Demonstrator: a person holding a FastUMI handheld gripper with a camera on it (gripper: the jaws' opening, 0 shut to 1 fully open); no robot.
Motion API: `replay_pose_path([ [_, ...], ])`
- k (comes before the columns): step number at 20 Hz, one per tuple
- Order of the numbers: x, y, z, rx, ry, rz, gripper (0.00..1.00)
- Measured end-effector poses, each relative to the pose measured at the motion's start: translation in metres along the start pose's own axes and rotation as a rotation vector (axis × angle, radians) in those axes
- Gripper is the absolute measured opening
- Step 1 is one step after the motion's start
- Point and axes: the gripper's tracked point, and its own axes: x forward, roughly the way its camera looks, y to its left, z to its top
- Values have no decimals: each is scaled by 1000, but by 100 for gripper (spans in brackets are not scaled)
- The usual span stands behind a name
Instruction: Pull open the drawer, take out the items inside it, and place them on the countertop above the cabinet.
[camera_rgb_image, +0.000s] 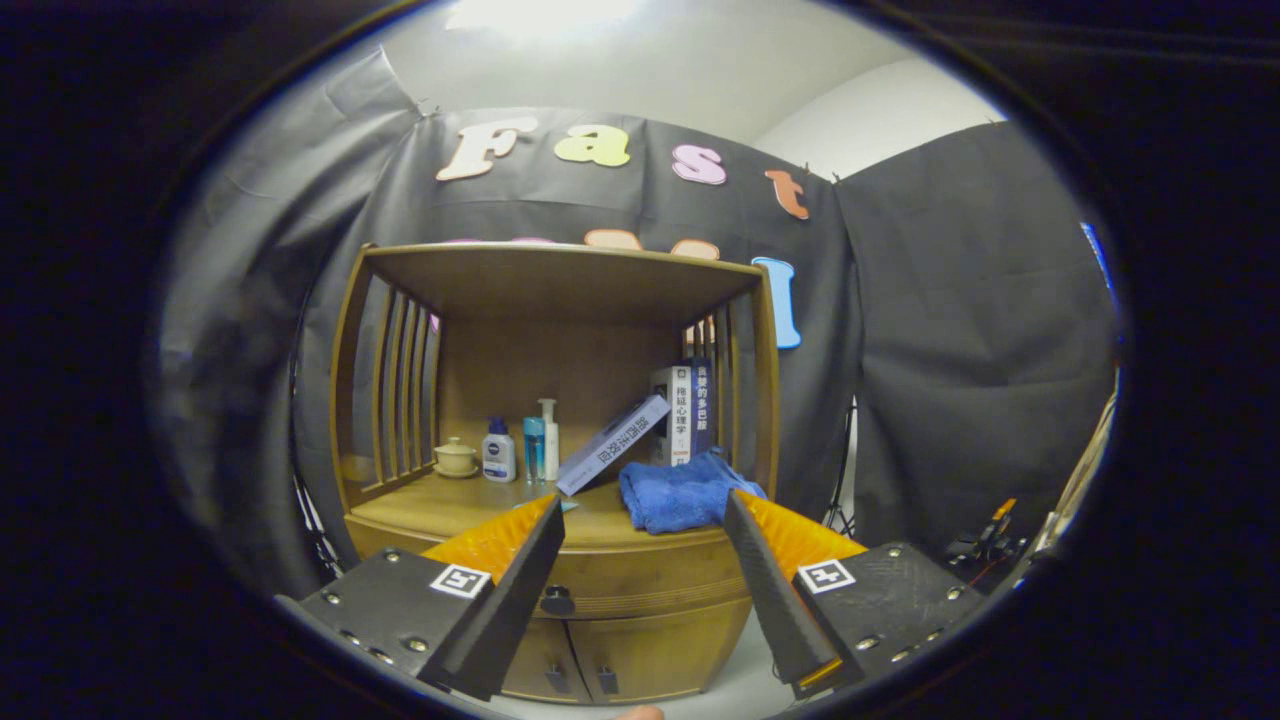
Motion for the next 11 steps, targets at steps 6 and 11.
replay_pose_path([
  [6,0,-3,-2,8,3,1,96],
  [11,-4,-33,3,-19,1,-47,96],
])
